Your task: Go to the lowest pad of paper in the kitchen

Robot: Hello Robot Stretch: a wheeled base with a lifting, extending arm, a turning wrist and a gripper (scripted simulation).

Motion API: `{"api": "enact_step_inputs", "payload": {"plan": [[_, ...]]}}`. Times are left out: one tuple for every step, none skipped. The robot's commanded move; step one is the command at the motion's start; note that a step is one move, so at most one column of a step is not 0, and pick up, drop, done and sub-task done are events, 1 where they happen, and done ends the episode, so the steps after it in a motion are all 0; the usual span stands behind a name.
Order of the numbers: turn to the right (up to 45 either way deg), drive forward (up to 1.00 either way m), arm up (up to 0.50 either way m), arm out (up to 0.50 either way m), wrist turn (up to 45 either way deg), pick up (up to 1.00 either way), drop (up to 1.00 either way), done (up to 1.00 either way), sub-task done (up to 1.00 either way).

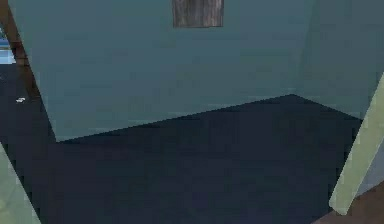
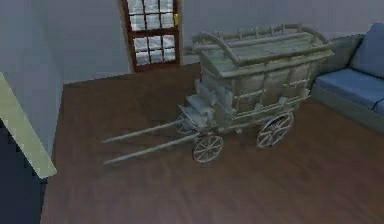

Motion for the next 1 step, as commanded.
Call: {"api": "enact_step_inputs", "payload": {"plan": [[0.0, 0.90, 0.00, 0.00, 0.0, 0.00, 0.00, 0.00, 0.00]]}}
